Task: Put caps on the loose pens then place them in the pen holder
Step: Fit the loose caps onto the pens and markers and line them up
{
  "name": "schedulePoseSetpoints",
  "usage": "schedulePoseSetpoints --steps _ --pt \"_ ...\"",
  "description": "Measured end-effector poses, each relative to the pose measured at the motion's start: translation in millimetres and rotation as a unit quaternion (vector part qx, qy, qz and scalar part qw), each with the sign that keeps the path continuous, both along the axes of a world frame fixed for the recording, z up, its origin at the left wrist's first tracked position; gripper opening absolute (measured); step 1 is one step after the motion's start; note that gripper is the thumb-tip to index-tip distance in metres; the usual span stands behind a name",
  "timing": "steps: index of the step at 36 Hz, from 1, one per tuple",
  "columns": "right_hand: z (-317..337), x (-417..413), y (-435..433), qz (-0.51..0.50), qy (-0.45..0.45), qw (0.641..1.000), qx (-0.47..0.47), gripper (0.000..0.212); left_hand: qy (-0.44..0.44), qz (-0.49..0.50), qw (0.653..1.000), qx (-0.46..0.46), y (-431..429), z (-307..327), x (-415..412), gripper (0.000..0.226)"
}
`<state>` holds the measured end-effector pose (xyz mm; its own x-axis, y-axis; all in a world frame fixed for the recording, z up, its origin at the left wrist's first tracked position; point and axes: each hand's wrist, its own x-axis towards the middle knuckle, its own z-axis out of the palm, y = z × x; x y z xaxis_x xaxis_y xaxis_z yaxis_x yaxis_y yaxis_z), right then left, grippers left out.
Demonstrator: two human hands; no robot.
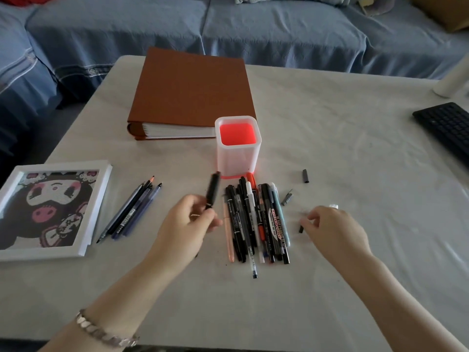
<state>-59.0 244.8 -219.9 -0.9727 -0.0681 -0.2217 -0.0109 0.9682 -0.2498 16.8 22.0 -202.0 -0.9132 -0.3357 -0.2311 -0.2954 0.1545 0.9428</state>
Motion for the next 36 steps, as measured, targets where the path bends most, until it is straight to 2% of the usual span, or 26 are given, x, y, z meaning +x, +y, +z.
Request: schedulePoseSetpoints --steps 3,8,11,13,16,21,23,26,31,36 --pt "-9.0 -0.3 -7.9 -0.002 0.0 1.0 0.019 0.018 0.007 0.088 0.984 0.154 0.0 1.1 2.3 0.017" --pt "-17.5 0.7 -14.8 -0.022 0.011 0.999 -0.024 0.021 0.034 0.113 0.964 0.238 -9.8 6.8 8.4 0.019" --pt "-12.5 4.5 -16.5 -0.025 0.031 0.993 -0.112 0.015 0.047 0.131 0.946 0.294 -11.9 9.6 9.8 0.023" --pt "-5.3 8.3 -17.0 -0.009 0.04 0.98 -0.197 0.011 0.054 0.146 0.937 0.311 -11.7 10.3 10.5 0.026" --pt "4.8 18.2 -19.1 0.015 0.015 0.956 -0.292 0.017 0.061 0.161 0.928 0.33 -7.9 10.6 10.6 0.023" --pt "15.6 41.0 -27.4 0.081 0.001 0.926 -0.368 0.026 0.043 0.156 0.912 0.378 -0.1 8.5 9.1 0.015" --pt "20.8 48.2 -31.5 0.078 -0.003 0.91 -0.408 0.033 0.045 0.158 0.907 0.387 2.4 9.3 9.2 0.015" --pt "24.2 56.1 -37.6 0.052 -0.018 0.881 -0.469 0.033 0.049 0.166 0.901 0.397 4.9 10.9 9.3 0.023" --pt "28.8 59.7 -40.7 0.033 0.003 0.866 -0.498 0.033 0.054 0.167 0.898 0.404 7.1 12.8 11.0 0.025" --pt "30.9 61.0 -42.5 0.059 0.022 0.865 -0.498 0.03 0.066 0.159 0.897 0.408 10.3 16.3 12.8 0.027"
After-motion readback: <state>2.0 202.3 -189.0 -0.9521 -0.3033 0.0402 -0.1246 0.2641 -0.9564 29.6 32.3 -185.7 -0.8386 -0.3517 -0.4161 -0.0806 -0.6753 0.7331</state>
